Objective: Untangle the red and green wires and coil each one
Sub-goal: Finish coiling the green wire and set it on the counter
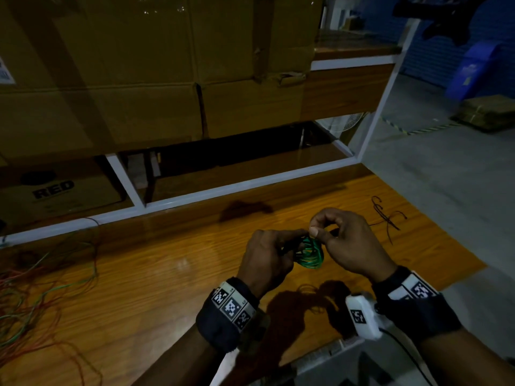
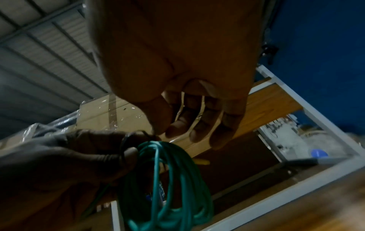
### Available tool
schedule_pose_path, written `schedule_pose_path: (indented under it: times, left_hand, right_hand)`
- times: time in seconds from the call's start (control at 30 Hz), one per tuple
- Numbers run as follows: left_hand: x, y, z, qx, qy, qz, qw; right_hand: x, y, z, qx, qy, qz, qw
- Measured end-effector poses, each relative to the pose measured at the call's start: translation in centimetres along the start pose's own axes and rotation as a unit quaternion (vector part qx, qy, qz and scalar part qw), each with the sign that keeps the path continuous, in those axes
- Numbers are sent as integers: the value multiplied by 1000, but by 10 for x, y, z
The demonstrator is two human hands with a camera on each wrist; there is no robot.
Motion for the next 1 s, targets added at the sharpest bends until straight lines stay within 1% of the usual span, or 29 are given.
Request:
schedule_pose_path:
  times: [0.03,0.1,0.17,0.27,0.37,0.43,0.57,0.73,0.8,0.87,0.9,1.0]
  left_hand:
    - [-1,-2,0,-6,0,-16,1000]
    - [-4,-4,2,-18,1,-55,998]
    - [-5,-6,4,-7,5,-77,997]
    - [-8,-7,6,20,-3,-83,996]
    - [-11,-3,6,37,-9,-93,995]
    - [-10,0,9,14,4,-105,994]
    - [-14,2,13,-37,27,-122,992]
    - [-16,6,20,-38,38,-125,991]
    - [-15,13,16,-3,9,-110,994]
    - [-15,22,5,93,-45,-86,991]
    - [-15,27,0,143,-70,-69,985]
    - [-19,39,-8,240,-116,-26,963]
  right_hand:
    - [-1,-3,-2,-7,6,5,1000]
    - [-6,-14,-3,-45,25,44,998]
    - [-10,-26,-2,-91,39,72,992]
    - [-12,-30,0,-160,55,68,983]
    - [-12,-24,4,-266,91,52,958]
    - [-10,-19,6,-314,112,43,942]
    - [-9,-11,12,-341,130,58,929]
    - [-7,-14,19,-377,152,95,909]
    - [-3,-17,22,-391,151,86,904]
    - [4,-21,26,-399,153,70,901]
    - [8,-24,30,-401,161,68,899]
    - [30,-25,43,-394,190,51,898]
Point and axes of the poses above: each hand's wrist, its own x-axis away from the middle knuckle, its own y-axis out of the palm, z = x × y, the point moved 4 cm from there along -x, towards the middle knuckle, and after that the axes turned 7 degrees about -z, right-handed, at the moved point
